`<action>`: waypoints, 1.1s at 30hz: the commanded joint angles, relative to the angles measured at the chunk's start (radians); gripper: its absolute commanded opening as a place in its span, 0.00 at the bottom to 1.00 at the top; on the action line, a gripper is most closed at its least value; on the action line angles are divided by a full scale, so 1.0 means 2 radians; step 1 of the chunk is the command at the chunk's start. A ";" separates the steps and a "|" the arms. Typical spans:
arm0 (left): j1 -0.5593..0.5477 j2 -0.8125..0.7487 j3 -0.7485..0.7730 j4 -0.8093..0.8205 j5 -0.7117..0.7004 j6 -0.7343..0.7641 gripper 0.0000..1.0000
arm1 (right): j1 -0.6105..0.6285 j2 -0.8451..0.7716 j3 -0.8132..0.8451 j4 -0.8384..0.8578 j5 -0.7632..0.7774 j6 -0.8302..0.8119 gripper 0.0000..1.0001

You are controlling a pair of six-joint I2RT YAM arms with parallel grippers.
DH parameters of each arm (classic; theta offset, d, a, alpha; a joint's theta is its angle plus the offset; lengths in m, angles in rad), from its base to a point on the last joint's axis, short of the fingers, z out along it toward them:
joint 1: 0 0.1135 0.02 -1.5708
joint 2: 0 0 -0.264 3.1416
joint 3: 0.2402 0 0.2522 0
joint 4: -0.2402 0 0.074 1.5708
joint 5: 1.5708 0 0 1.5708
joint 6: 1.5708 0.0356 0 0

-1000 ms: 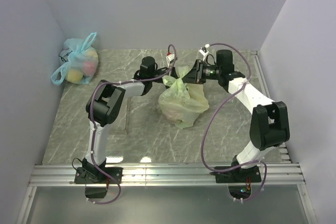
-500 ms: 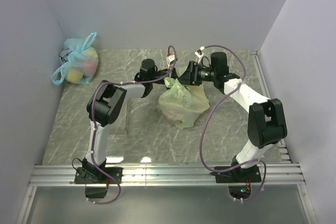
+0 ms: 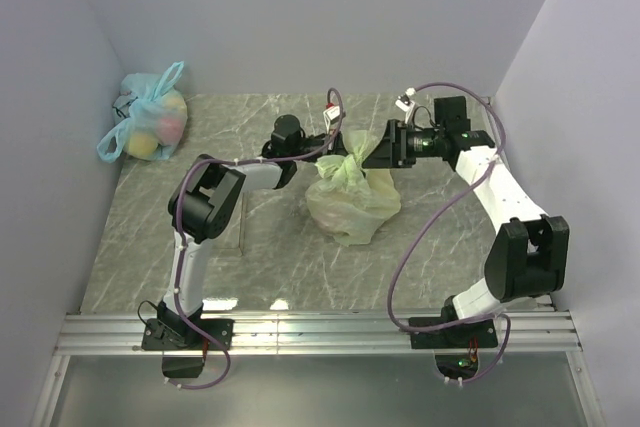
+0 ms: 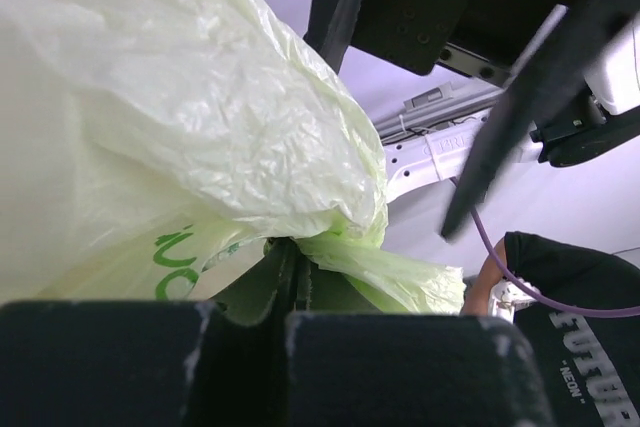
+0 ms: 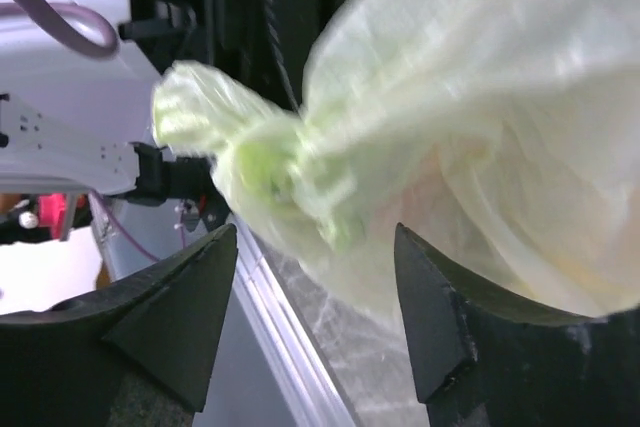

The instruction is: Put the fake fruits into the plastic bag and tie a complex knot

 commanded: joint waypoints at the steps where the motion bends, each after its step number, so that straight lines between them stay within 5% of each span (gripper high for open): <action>1: 0.000 -0.012 0.008 0.025 0.000 0.002 0.00 | -0.025 -0.005 0.012 -0.065 -0.033 -0.039 0.61; 5: 0.001 -0.014 0.004 0.028 -0.003 0.002 0.00 | -0.037 -0.010 -0.021 -0.033 -0.029 -0.012 0.40; 15: 0.001 -0.012 0.004 0.020 -0.008 0.011 0.00 | -0.025 0.011 -0.044 0.073 -0.038 0.112 0.45; 27: -0.001 -0.011 0.008 0.017 -0.009 0.017 0.00 | 0.002 0.029 -0.036 0.060 -0.032 0.097 0.43; 30: -0.001 -0.009 0.008 0.023 -0.009 0.012 0.00 | 0.003 0.029 -0.039 0.066 -0.029 0.099 0.36; 33: -0.001 -0.010 0.007 0.023 -0.008 0.014 0.00 | 0.002 0.029 -0.037 0.067 -0.029 0.097 0.12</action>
